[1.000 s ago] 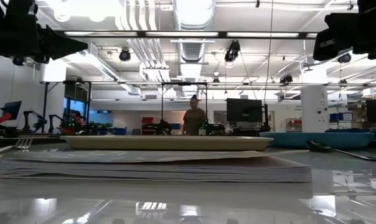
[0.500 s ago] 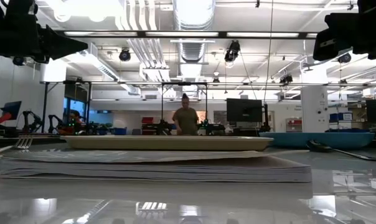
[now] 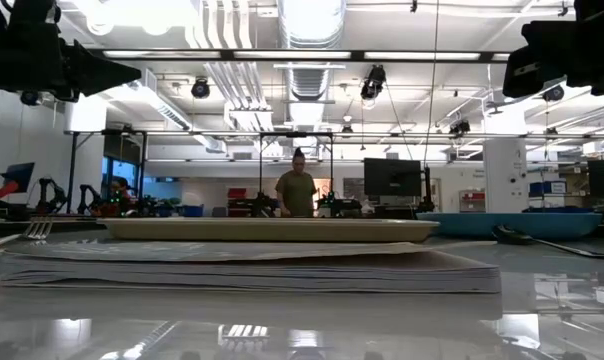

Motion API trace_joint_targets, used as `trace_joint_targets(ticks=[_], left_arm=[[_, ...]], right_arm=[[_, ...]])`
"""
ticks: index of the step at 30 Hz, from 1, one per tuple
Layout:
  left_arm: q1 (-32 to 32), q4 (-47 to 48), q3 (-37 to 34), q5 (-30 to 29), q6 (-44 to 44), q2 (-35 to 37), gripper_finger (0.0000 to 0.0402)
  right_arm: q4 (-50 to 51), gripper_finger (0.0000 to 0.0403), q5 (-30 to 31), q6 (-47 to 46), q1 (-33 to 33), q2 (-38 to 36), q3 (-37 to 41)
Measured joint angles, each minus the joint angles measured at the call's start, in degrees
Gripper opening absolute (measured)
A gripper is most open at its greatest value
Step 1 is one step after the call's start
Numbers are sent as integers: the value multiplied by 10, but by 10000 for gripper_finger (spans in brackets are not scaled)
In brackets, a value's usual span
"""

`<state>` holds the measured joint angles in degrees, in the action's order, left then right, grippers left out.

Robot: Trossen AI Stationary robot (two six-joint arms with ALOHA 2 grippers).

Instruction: Pick and place plate/cup/fork/spoon on tray

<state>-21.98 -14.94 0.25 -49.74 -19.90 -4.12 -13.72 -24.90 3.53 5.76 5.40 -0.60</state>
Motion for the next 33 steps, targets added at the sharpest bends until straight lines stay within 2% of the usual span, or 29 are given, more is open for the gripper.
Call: trace_joint_targets(ticks=[33], left_arm=[[0, 0, 0, 0, 0, 0, 0]], right_arm=[[-13, 9, 0, -1, 0, 0, 0]])
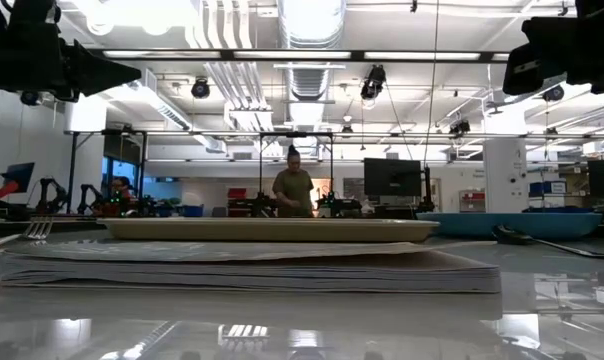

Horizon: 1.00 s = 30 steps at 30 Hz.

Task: Pick and place plate/cup/fork/spoon on tray
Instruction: Put the orange fork on the light brown tray

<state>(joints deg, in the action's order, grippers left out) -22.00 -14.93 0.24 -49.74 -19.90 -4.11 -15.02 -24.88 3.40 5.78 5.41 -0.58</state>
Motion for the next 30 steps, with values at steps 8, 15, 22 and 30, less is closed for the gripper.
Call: trace_joint_targets(ticks=[8, 15, 22, 30], left_arm=[[0, 0, 0, 0, 0, 0, 0], [0, -35, 0, 7, 131, 0, 0], [0, -91, 0, 10, 296, 0, 0], [1, -125, 0, 12, 399, -9, 0]], right_arm=[[-18, 9, 0, -102, 0, 0, -8], [-20, 9, 2, -203, 0, 0, -30], [-21, 9, 46, -195, 0, 0, -57], [-37, 9, 95, -161, 0, 0, -84]])
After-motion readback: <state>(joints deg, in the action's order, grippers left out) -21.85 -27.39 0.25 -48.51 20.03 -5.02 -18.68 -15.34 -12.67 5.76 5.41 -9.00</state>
